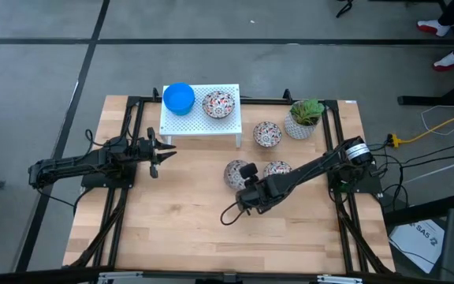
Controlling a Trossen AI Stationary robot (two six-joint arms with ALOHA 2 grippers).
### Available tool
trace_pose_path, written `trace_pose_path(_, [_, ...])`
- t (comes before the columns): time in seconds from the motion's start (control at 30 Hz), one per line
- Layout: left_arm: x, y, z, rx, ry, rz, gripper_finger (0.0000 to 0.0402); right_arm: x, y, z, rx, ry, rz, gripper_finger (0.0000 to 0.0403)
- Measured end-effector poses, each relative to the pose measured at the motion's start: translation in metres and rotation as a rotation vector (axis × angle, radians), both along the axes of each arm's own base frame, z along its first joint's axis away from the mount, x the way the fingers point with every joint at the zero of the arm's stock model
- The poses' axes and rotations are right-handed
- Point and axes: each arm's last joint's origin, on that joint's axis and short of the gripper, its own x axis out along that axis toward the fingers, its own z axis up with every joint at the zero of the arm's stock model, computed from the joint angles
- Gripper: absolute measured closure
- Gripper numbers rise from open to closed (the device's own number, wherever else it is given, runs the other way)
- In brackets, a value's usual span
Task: Pick & Place Mini bowls
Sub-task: Stack the patterned black bowl on the patterned black bowl on the shelf
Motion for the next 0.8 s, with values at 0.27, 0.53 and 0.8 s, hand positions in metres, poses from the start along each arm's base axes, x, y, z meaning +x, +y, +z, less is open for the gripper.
trace_pose_path(0.27, [0.0, 0.0, 0.0, 0.0, 0.0, 0.0, 0.0315, 0.002, 0.0, 0.001, 0.002, -0.022, -0.002, 0.0308])
trace_pose_path(0.53, [0.0, 0.0, 0.0, 0.001, 0.0, 0.0, 0.0315, 0.007, -0.002, 0.002, 0.017, -0.066, -0.012, 0.0281])
trace_pose_path(0.8, [0.0, 0.0, 0.0, 0.001, 0.0, 0.0, 0.0315, 0.009, -0.009, 0.002, 0.023, -0.075, -0.038, 0.0298])
